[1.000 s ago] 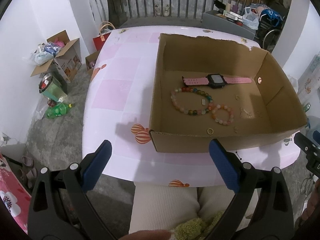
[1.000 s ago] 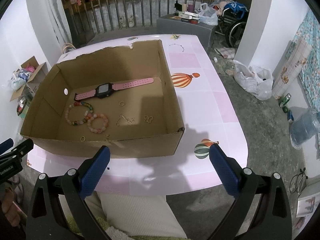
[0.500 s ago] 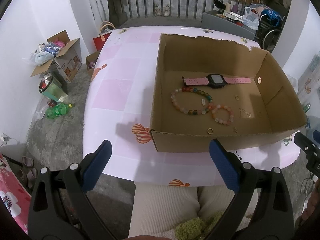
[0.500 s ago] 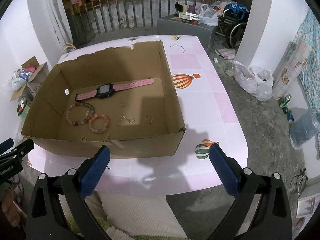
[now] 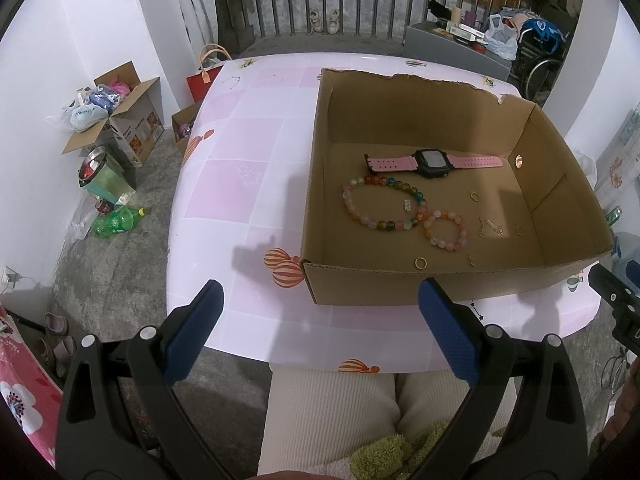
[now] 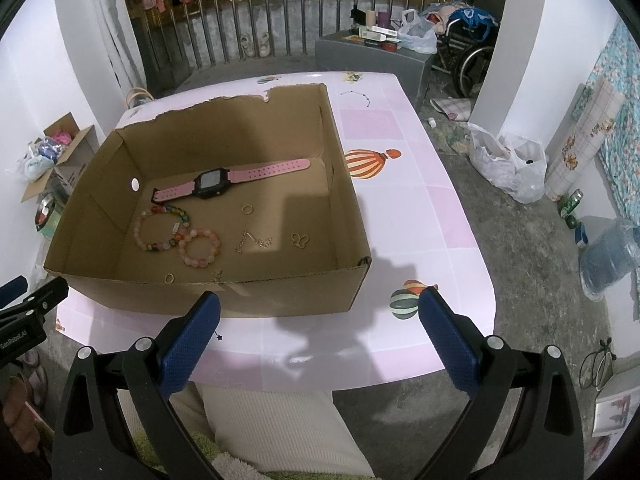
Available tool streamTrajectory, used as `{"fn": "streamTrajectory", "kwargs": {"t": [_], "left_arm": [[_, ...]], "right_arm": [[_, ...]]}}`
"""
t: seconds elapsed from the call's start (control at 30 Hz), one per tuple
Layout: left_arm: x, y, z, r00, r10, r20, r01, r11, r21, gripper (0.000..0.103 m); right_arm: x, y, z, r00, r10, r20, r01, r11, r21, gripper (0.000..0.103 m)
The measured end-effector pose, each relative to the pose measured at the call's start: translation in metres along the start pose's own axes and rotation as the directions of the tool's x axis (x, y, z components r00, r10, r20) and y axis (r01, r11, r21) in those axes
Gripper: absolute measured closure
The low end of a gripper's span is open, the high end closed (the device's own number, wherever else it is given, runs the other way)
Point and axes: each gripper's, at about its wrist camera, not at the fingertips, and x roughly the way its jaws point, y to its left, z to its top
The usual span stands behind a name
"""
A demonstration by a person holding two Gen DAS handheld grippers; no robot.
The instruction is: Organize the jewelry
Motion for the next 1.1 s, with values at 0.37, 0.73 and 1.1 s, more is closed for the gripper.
{"fn": "streamTrajectory", "kwargs": {"t": [0.37,0.73,1.1], "left_arm": [[-0.0008,0.0004,0.0,1.0,0.001,0.002,-0.001,1.0,-0.002,0.009],[-0.0006,0.0002,-0.0001,1.0,0.001,0.003,-0.001,1.0,-0.002,0.009],[-0.0007,0.0001,-0.0003,1.0,0.001,0.004,-0.001,1.0,-0.002,0.009]], "right_arm": [[-0.0009,0.0016,0.0003,1.0,-0.002,0.001,0.002,1.0,-0.001,0.007],[-0.0005,0.0021,-0.0008,1.0,-0.001,0.001,0.001,1.0,0.0,0.007],[-0.0006,0.0023,-0.0009,1.0,0.0,0.002,0.0,1.0,0.001,0.007]]}}
